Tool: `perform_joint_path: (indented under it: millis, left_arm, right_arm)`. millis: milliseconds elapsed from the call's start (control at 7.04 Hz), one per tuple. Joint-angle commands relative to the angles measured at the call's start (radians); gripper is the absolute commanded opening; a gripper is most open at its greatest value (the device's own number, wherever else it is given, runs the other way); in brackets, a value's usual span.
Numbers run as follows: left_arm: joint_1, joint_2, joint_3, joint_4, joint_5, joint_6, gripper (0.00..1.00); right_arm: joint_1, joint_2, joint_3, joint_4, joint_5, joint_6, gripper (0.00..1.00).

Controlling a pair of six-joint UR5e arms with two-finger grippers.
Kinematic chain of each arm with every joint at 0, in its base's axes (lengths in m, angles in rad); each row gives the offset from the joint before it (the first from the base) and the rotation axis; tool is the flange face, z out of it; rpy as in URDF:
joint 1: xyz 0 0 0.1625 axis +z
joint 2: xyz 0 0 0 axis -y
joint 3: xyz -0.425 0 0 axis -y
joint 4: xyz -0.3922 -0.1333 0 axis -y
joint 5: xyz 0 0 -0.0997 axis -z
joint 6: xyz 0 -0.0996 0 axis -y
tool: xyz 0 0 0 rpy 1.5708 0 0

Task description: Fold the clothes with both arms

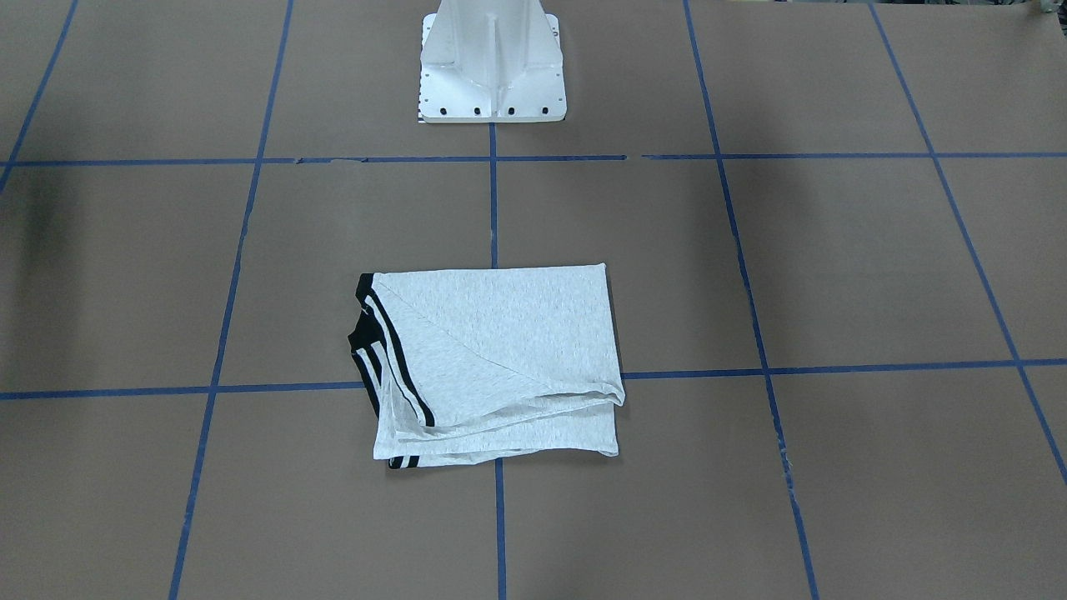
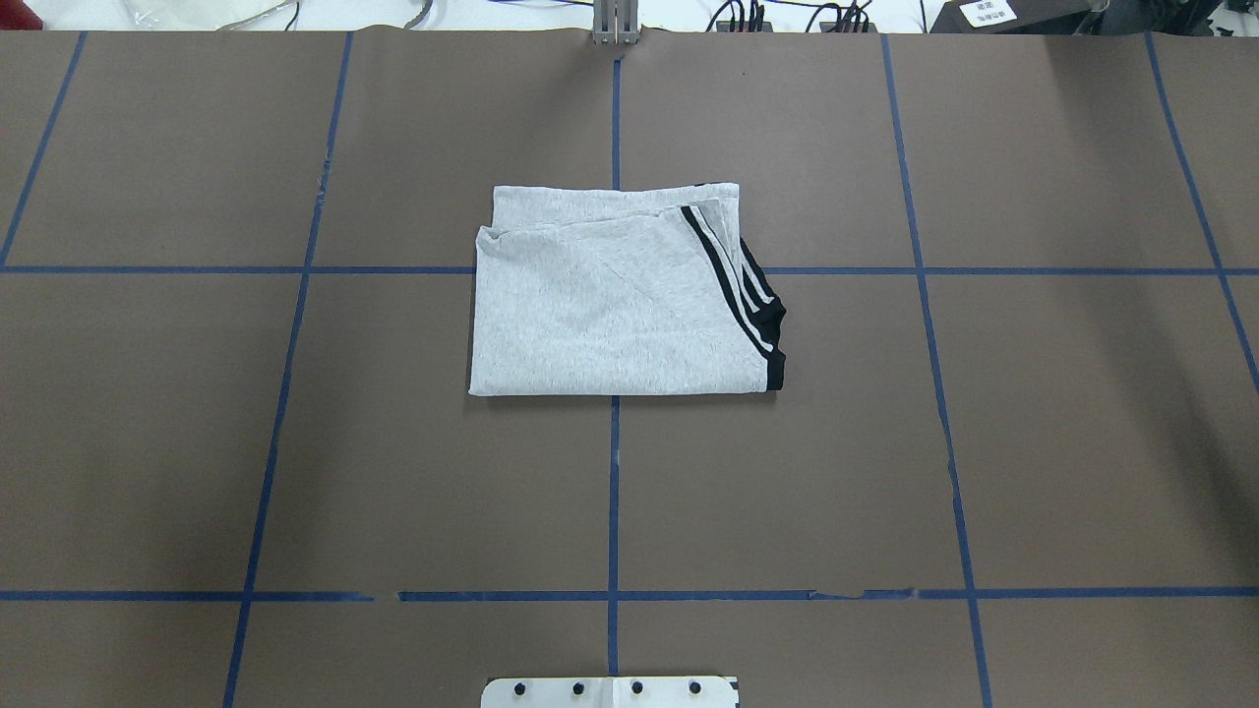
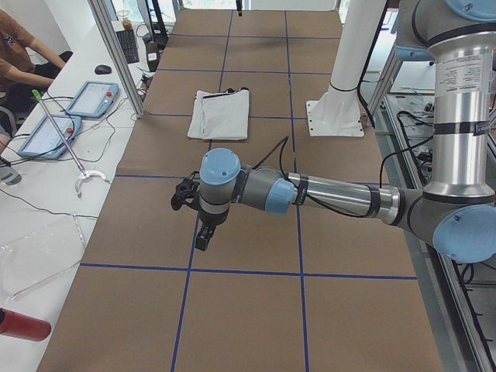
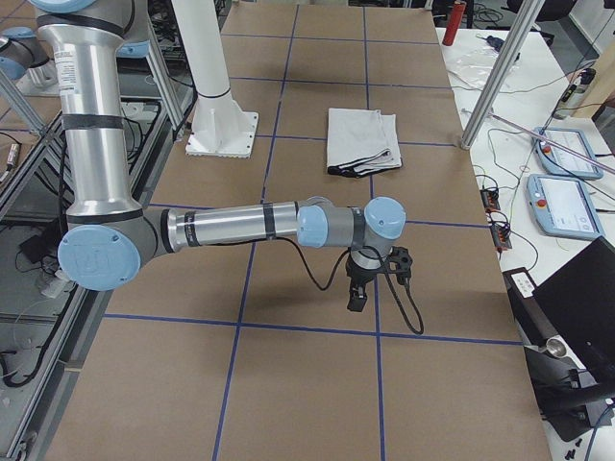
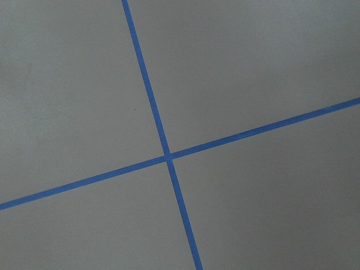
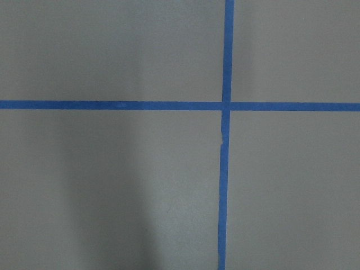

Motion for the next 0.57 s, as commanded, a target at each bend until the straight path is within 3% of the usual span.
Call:
perform_joint_path:
  millis: [0, 426]
  left_arm:
    - [0.000, 0.000, 0.006, -0.003, 0.000, 0.000, 1.00]
    - [0.000, -0.009, 0.042, -0.005, 0.000, -0.002, 1.00]
  right_arm:
    - [0.001, -0.003, 0.002, 0.000, 0.010, 0.000, 1.00]
    - [0.040, -0.024, 0.004, 0.000, 0.065, -0.002, 1.00]
